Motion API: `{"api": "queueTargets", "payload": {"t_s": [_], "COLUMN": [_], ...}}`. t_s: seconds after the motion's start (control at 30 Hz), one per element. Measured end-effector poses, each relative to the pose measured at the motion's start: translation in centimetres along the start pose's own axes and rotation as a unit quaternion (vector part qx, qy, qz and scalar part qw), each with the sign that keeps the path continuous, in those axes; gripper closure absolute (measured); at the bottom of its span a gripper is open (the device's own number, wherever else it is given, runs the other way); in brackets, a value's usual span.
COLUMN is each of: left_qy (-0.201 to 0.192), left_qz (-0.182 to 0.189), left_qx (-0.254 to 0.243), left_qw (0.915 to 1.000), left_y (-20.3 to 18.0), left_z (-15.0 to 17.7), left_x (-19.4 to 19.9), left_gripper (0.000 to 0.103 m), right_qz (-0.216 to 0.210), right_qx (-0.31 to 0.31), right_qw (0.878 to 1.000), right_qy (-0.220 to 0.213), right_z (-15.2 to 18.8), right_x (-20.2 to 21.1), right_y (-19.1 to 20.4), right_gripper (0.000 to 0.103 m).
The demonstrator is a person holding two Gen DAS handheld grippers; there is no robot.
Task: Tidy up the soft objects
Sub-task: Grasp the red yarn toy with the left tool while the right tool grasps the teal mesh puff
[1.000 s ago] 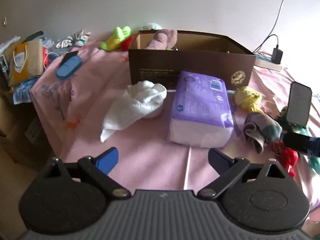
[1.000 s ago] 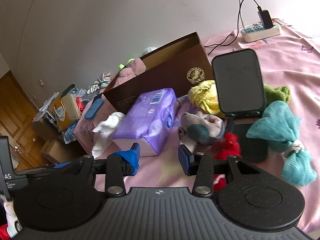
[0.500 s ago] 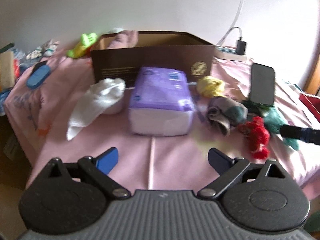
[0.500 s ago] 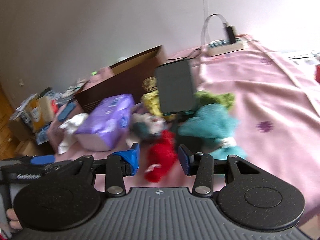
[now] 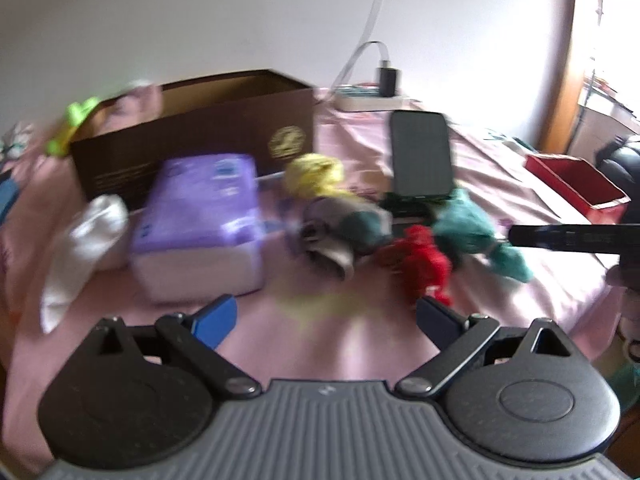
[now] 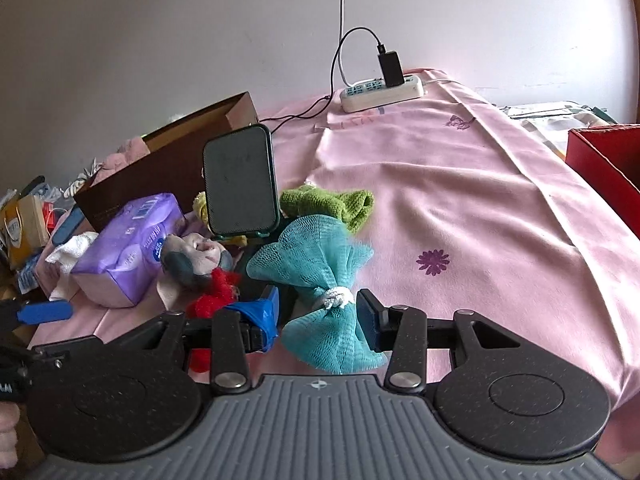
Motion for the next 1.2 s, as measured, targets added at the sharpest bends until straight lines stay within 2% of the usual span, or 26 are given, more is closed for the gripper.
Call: {"api": "queueTargets", "payload": {"t_s": [0.17,0.33,0.83,0.9,0.93,0.97,1.13,1.2], "left_qy": [0.001,0.003,0.028,0.037,0.044,0.052,0.058,0.061], "left_qz": [0.041,0.052,0.090,0.094,0.100,0.106,0.119,0.119], "left_qx": [-0.032,-0.064,-0.022,-0.012,-0.004,0.007,0.030,0.030], "left_qw": [0.9987,0.9966,0.9953,0.9948,0.9940,0.9930,0.9907,0.9905], "left_y": [-3.3,-5.7,-6.6,-6.4,-6.3,-6.1,-6.0,-6.1], "left_z": [-0.7,-1.3,-1.9,-1.9,-1.8,-1.7,-1.5,-1.4], "left_x": [-1.5,-3.5,-7.8,-8.3,-8.6,-8.8,-9.1,-9.1], "left_gripper": [0.006,0.006,0.009,0.018,0.029,0.033,0.035,0.047], "right_qz": [0.006,0.005,-0.018,-0.017,-0.017,-0.017,-0.020,-0.022], "right_qx": [-0.006,-0.002,-0.020,-0.013,-0.011,-0.011,-0.013,-0.010], "right_qw": [1.000,1.000,0.999,0.999,0.999,0.999,0.999,0.999], "right_qy": [0.003,0.009,0.042,0.043,0.043,0.043,0.043,0.044], "right_z": [-0.1,-0.3,-0.7,-0.7,-0.7,-0.6,-0.3,-0.2], "right_x": [-0.7,-1.3,-3.7,-3.9,-3.9,-4.0,-4.0,-4.0], "right_y": [-0.7,-1.0,-1.1,-0.8,-0.8,-0.7,-0.6,-0.4], "right_gripper": [0.076,0.076,0.076,0.076,0.076,0.076,0.078,0.081]}}
Point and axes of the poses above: each gripper's, at about its wrist camera, not at the fingertips, and x roughly against the way its jaws point, y to its left, z to its underside, the point moved 7 cm from there along -x, roughly the way its jaws point, and after that the axes turned 2 degrees about y, right-handed, at the moved point
